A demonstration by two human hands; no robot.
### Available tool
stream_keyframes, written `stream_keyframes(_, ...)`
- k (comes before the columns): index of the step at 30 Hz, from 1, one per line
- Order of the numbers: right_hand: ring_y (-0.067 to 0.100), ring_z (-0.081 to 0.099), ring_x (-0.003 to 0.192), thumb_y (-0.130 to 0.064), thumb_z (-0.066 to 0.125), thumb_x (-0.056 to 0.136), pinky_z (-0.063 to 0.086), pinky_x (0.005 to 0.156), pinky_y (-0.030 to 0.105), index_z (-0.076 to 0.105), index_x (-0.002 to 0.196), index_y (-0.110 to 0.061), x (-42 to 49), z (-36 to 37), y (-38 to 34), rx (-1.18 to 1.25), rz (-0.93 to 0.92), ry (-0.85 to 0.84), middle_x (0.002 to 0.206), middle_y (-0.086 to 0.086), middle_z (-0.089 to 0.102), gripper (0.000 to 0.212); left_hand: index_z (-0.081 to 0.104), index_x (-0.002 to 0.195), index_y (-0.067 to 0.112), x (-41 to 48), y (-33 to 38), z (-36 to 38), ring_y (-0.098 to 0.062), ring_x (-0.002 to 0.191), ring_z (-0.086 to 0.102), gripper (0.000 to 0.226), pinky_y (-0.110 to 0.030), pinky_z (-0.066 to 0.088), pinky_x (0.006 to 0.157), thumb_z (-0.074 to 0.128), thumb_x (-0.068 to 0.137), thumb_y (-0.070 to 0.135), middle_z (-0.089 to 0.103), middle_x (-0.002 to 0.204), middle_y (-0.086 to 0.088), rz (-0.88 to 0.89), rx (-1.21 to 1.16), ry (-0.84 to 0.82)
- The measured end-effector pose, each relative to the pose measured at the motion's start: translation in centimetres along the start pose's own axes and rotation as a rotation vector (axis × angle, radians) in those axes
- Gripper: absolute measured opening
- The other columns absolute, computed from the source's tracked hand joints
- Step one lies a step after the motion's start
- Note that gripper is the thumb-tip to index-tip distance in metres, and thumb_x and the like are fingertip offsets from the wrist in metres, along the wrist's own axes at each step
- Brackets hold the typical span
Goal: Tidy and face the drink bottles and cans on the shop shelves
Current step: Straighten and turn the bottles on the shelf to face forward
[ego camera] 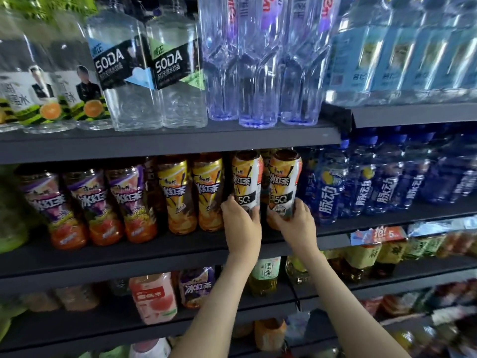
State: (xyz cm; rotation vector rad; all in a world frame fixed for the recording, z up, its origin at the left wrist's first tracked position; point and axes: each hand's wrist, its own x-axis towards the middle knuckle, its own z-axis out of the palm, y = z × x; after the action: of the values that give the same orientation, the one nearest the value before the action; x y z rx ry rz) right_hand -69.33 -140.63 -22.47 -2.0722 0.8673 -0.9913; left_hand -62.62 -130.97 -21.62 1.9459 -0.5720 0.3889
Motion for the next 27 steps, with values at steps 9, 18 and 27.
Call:
stream_keyframes(9, 0.019, 0.059, 0.106, -0.037, 0.068, 0.084, 0.045, 0.079, 0.024, 0.049, 0.126, -0.017, 1.2, 0.7, -0.2, 0.103, -0.024, -0.174, 0.117, 0.002, 0.063, 0.050, 0.047, 0.122, -0.009, -0.1, 1.0, 1.3, -0.034, 0.089, 0.054, 0.068, -0.040, 0.053, 0.073, 0.079, 0.072, 0.025, 0.053, 0.098, -0.019, -0.032, 0.146, 0.150)
stream_keyframes(18, 0.020, 0.057, 0.112, -0.021, 0.063, 0.089, 0.045, 0.087, 0.022, 0.049, 0.130, -0.008, -1.0, -0.7, 0.4, 0.075, -0.069, -0.003, 0.121, 0.007, 0.061, 0.046, 0.038, 0.128, -0.005, -1.5, 1.2, 2.2, -0.035, 0.093, 0.048, 0.078, -0.042, 0.047, 0.080, 0.078, 0.072, 0.033, 0.049, 0.109, -0.025, -0.043, 0.087, 0.202)
stream_keyframes(27, 0.001, 0.057, 0.086, -0.013, 0.057, 0.092, 0.048, 0.075, 0.019, 0.055, 0.106, -0.021, -0.2, -8.8, 5.4, 0.119, -0.071, 0.167, 0.095, -0.010, 0.058, 0.016, 0.042, 0.117, 0.004, -7.6, 6.9, 6.8, -0.027, 0.106, 0.040, 0.053, -0.040, 0.045, 0.088, 0.073, 0.075, 0.015, 0.045, 0.116, -0.019, 0.316, 0.007, 0.113)
